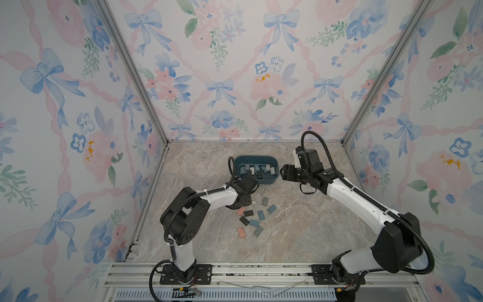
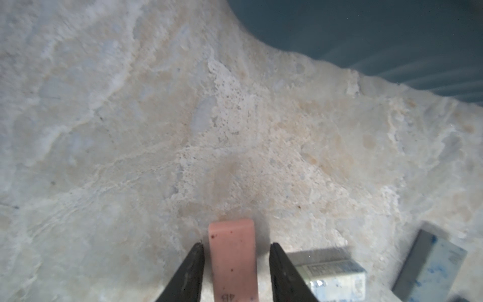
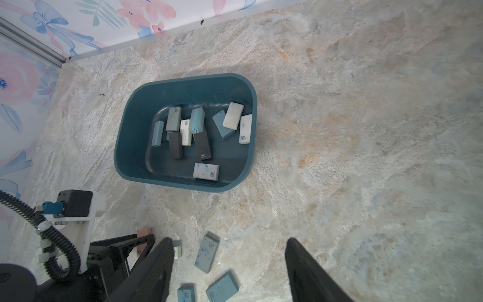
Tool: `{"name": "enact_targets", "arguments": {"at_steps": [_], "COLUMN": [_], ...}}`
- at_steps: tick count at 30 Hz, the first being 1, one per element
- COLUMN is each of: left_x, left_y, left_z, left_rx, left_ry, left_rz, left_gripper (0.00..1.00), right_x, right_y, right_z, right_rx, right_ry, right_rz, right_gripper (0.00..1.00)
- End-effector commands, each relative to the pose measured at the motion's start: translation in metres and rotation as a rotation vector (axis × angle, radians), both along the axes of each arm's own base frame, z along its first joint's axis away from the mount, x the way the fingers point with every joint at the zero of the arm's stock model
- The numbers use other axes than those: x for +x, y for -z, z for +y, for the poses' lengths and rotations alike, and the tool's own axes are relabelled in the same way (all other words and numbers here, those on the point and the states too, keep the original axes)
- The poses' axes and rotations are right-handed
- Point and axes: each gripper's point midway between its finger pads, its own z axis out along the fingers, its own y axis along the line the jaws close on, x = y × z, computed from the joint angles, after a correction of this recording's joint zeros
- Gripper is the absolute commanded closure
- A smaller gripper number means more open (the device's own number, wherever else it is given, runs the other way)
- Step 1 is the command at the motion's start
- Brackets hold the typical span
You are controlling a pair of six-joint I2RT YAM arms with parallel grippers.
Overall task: Put the eraser in the storage box
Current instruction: Pick up the eraser from the center of the board.
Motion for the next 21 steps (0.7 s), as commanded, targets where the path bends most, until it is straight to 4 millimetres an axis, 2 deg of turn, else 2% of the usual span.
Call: {"name": "enact_targets", "arguments": {"at_steps": [1, 11, 21], "left_x": [-0.02, -0.02, -0.011], "left_y": [0.025, 0.023, 0.005], "left_z": [0.012, 0.011, 0.005], "left_rx": [0.079, 0.082, 0.055], "left_ry": [0.019, 0.025, 0.023], "left_rz": [0.102, 0.097, 0.046], "left_gripper": [0.61, 0.76, 0.8], "right_x": [-0.005, -0.007, -0.008], "right_y": [0.004, 0.007, 0.006], "right_z": [-0.008, -0.009, -0.012], "right_rx": [-0.012, -0.012, -0.016], "right_ry": [0.014, 0.018, 0.025], "right_rz": [0.022, 0.027, 0.024], "right_gripper": [0.3, 0.3, 0.3]}}
